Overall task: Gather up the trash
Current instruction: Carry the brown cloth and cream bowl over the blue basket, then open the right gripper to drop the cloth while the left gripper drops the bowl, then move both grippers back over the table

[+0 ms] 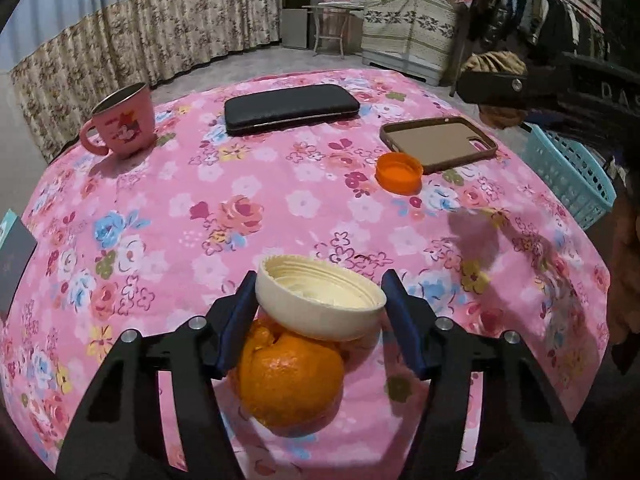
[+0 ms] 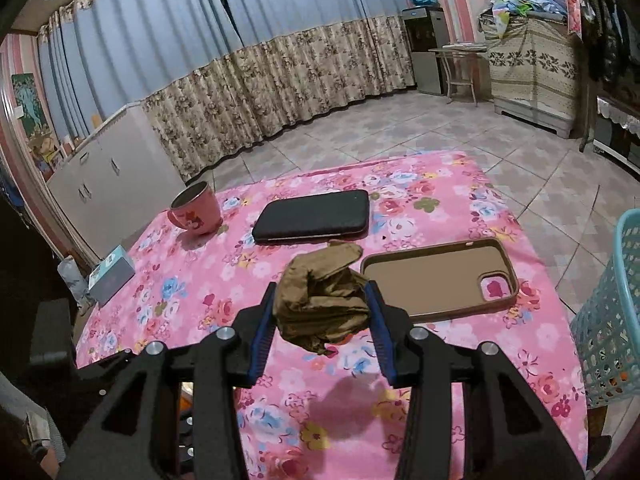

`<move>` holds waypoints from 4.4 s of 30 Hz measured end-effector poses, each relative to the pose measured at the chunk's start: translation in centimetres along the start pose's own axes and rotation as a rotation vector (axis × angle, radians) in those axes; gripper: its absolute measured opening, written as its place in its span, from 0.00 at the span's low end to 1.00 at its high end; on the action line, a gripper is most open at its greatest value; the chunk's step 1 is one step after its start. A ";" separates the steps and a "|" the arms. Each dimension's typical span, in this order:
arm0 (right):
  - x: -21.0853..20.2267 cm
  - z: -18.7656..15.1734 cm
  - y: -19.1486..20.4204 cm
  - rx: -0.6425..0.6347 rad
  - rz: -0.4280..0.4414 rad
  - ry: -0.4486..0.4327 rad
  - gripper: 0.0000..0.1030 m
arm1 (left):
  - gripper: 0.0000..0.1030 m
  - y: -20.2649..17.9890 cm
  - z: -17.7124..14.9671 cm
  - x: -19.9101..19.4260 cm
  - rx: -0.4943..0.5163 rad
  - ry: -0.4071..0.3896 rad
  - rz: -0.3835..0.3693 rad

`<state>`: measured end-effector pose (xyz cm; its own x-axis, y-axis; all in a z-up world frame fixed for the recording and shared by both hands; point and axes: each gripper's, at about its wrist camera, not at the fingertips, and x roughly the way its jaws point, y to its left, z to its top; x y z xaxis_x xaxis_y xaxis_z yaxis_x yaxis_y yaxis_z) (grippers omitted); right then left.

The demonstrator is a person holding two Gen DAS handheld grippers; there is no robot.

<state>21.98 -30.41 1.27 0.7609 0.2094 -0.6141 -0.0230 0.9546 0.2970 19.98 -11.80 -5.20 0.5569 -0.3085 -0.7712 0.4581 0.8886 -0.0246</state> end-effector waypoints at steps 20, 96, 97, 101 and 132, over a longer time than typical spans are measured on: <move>-1.7 0.8 -0.3 -0.025 -0.022 -0.065 0.42 | 0.59 4.0 2.9 -5.2 -0.140 -0.237 0.025; -18.4 -1.9 -31.7 0.400 -0.476 -0.296 0.62 | 0.74 -33.0 18.3 5.7 0.195 -0.199 -0.324; -18.2 -1.9 -31.5 0.394 -0.482 -0.291 0.62 | 0.74 -32.7 18.3 5.5 0.191 -0.204 -0.322; -17.7 -1.4 -30.5 0.363 -0.505 -0.275 0.64 | 0.74 -29.4 18.4 3.6 0.165 -0.247 -0.271; -4.3 -5.2 -0.6 -0.095 -0.155 -0.070 0.78 | 0.86 2.0 -4.4 -3.9 -0.267 -0.115 0.075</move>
<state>15.37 -30.77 -0.03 0.8032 0.0467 -0.5939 0.0388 0.9907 0.1303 15.74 -7.33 -5.05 0.6643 -0.2618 -0.7001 0.2228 0.9634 -0.1488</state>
